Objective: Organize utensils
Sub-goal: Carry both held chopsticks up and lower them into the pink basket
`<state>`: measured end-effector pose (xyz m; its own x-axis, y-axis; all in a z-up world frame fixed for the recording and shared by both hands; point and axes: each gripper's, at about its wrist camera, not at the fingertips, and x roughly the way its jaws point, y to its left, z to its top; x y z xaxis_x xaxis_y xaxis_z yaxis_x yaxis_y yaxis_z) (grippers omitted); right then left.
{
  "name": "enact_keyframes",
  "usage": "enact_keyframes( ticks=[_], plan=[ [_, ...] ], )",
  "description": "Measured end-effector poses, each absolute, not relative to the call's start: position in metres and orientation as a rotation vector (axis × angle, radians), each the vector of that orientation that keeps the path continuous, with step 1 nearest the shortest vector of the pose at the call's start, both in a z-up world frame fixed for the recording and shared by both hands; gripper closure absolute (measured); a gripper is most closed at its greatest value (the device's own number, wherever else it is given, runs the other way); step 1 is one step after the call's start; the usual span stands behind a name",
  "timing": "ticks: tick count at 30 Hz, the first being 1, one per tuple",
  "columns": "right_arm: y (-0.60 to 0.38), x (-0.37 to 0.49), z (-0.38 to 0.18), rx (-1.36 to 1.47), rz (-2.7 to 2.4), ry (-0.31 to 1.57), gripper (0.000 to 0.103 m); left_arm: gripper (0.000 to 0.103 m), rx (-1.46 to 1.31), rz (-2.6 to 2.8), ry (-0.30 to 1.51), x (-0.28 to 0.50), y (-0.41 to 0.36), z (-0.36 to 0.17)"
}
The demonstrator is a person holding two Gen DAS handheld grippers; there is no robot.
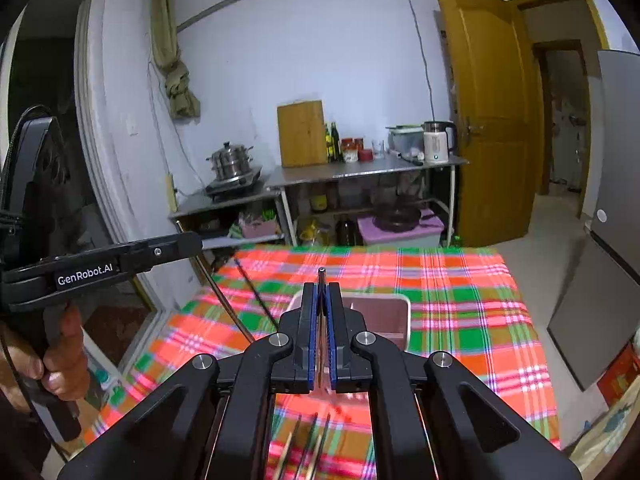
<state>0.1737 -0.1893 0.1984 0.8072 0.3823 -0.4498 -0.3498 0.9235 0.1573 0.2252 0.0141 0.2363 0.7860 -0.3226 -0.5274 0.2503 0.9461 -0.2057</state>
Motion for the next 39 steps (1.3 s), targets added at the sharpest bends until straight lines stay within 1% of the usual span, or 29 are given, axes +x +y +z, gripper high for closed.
enact_keyframes(
  ticks=[7,19,26,33,39],
  plan=[
    [-0.183,0.199,0.198,0.08,0.368,0.482,0.099,0.1,-0.117,-0.299,0.577,0.254,0.01,0.23],
    [-0.173,0.227,0.152,0.072,0.358,0.578,0.099,0.1,-0.138,-0.305,0.655,0.281,0.009,0.166],
    [-0.172,0.233,0.134,0.067,0.362,0.629,0.099,0.099,-0.133,-0.308,0.685,0.283,0.008,0.143],
    [-0.174,0.235,0.13,0.067,0.364,0.654,0.098,0.099,-0.15,-0.299,0.701,0.278,0.011,0.136],
    [-0.181,0.229,0.137,0.07,0.353,0.635,0.094,0.099,-0.162,-0.294,0.681,0.267,0.014,0.144]
  ],
)
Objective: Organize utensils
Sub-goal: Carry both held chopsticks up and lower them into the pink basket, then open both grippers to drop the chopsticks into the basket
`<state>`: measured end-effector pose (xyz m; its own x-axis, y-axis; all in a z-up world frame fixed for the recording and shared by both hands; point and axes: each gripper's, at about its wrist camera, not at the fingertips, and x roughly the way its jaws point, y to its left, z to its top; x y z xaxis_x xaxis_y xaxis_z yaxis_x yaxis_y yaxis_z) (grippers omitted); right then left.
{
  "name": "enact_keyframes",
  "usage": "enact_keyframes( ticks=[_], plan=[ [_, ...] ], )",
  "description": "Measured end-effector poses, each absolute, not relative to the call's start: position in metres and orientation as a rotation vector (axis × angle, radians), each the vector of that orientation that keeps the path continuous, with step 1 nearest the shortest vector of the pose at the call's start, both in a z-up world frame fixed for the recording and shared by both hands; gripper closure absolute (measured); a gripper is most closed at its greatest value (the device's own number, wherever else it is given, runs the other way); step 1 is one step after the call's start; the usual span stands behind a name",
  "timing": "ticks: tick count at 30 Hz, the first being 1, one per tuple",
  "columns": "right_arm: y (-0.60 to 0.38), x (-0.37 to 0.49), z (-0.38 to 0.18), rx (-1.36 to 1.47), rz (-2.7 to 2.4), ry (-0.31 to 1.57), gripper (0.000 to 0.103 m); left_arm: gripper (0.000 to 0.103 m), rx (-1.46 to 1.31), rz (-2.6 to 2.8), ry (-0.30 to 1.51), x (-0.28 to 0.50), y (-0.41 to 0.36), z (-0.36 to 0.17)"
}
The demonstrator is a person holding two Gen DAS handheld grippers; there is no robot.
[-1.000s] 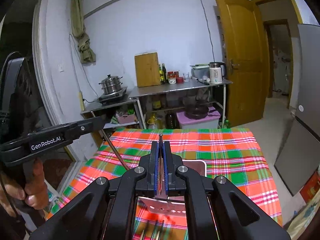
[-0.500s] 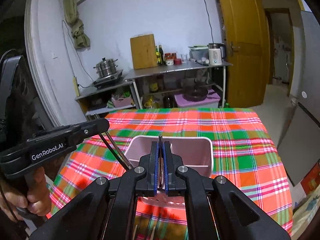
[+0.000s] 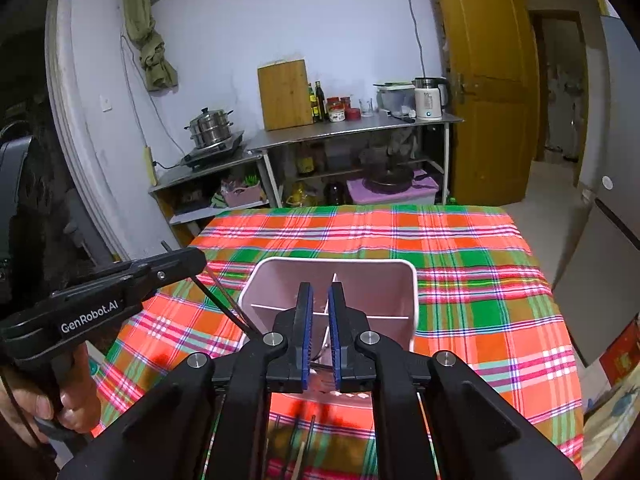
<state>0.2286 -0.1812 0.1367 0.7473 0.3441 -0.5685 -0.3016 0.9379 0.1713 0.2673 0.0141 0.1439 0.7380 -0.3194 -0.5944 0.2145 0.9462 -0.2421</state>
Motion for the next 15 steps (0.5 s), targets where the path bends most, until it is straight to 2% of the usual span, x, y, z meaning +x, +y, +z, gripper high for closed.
enact_keyframes(
  ticks=[9,15],
  plan=[
    [-0.195,0.199,0.152,0.091,0.362,0.586,0.092,0.098,-0.165,-0.295,0.616,0.229,0.021,0.166],
    [-0.205,0.167,0.15,0.102,0.363,0.564,0.092,0.098,-0.163,-0.293,0.591,0.183,0.025,0.16]
  ],
)
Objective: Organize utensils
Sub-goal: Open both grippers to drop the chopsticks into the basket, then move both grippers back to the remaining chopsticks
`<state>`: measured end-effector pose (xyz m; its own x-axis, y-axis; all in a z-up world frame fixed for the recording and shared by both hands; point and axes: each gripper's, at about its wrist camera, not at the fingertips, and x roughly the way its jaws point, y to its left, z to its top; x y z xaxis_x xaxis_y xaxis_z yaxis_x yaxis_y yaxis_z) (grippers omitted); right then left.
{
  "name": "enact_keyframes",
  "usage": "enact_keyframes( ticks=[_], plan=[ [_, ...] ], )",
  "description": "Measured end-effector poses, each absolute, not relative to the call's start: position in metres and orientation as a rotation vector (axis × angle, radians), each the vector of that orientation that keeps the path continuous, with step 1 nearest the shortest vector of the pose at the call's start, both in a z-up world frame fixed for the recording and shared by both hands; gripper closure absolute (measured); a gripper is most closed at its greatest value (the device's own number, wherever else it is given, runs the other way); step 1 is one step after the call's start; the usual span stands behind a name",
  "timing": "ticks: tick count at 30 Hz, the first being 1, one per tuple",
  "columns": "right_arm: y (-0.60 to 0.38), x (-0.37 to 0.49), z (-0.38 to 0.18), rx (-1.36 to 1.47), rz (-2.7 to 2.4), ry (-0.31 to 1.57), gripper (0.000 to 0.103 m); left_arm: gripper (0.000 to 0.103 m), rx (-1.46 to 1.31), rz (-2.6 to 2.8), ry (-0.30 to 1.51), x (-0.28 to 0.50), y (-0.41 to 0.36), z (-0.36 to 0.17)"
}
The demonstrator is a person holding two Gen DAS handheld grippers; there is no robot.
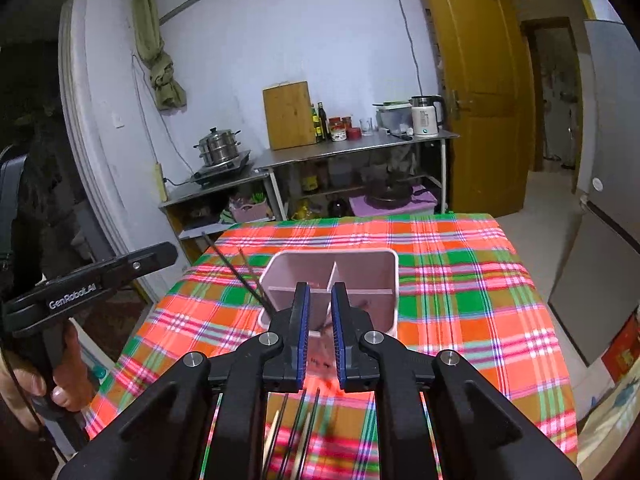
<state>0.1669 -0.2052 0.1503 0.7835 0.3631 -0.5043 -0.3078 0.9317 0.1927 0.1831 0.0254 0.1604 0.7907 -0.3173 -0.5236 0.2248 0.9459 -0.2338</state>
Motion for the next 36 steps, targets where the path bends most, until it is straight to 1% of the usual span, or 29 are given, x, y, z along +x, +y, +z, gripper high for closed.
enact_keyframes(
  ticks=[9,16,21,26,36],
  plan=[
    [-0.219,0.116,0.13,0.101,0.358,0.559,0.092,0.098,-0.157,-0.285,0.614,0.122,0.027,0.124],
    [-0.226,0.084,0.099,0.113,0.375,0.618,0.092,0.098,-0.166,-0.287,0.675,0.09,0.025,0.085],
    [-0.231,0.071,0.075,0.131,0.375,0.67,0.092,0.098,-0.18,-0.289,0.728,0.077,0.026,0.061],
    [-0.232,0.063,0.057,0.137,0.377,0.706,0.092,0.098,-0.182,-0.288,0.757,0.071,0.023,0.048],
    [-0.225,0.06,0.04,0.128,0.384,0.736,0.092,0.098,-0.196,-0.28,0.81,0.08,0.018,0.026]
  ],
)
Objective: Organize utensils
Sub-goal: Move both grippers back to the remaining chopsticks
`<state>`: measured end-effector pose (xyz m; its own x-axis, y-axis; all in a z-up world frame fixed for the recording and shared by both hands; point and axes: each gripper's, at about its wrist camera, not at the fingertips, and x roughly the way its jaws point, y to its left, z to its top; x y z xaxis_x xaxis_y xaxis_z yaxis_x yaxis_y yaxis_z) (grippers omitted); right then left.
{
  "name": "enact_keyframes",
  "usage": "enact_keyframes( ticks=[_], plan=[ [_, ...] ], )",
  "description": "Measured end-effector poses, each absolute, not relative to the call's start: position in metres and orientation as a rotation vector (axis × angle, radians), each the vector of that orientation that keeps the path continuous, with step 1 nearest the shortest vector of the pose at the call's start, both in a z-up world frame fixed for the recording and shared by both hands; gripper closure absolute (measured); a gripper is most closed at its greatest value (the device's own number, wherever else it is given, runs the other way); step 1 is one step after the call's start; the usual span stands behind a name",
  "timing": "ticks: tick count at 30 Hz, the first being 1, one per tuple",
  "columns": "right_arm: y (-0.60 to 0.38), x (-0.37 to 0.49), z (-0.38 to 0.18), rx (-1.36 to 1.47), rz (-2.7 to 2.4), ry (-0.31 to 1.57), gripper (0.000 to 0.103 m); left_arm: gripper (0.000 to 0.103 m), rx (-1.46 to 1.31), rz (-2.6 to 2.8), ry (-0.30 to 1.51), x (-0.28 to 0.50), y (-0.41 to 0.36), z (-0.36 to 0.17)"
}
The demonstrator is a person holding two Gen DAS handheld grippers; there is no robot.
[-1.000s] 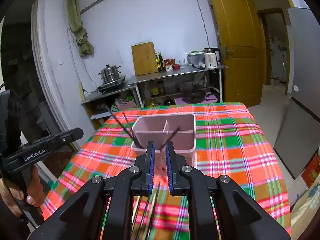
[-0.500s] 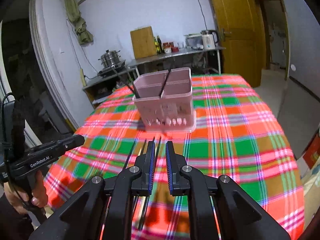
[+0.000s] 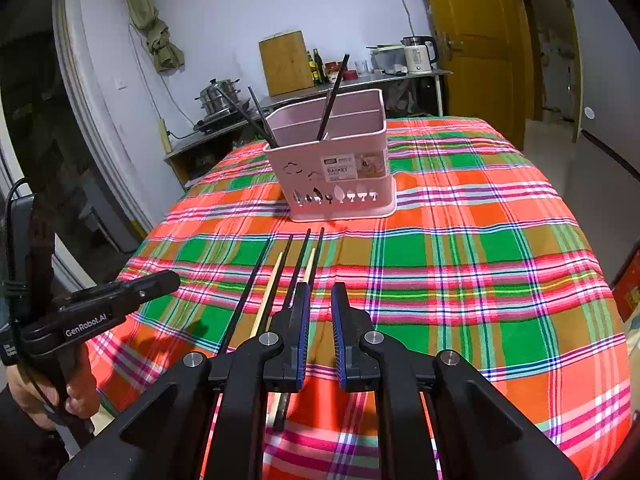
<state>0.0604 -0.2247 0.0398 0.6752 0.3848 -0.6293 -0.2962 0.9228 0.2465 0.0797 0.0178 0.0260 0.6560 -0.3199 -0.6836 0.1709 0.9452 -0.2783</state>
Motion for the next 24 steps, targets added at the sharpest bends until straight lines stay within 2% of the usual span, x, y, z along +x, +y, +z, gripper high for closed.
enact_keyframes(
  ticks=[5,24],
  plan=[
    [-0.222,0.066,0.034,0.128,0.387,0.753,0.092,0.091,-0.185,-0.271,0.848,0.098,0.012,0.011],
    [-0.195,0.12,0.0,0.1,0.405,0.85,0.092,0.091,-0.187,-0.223,0.948,0.169,0.004,-0.038]
  ],
)
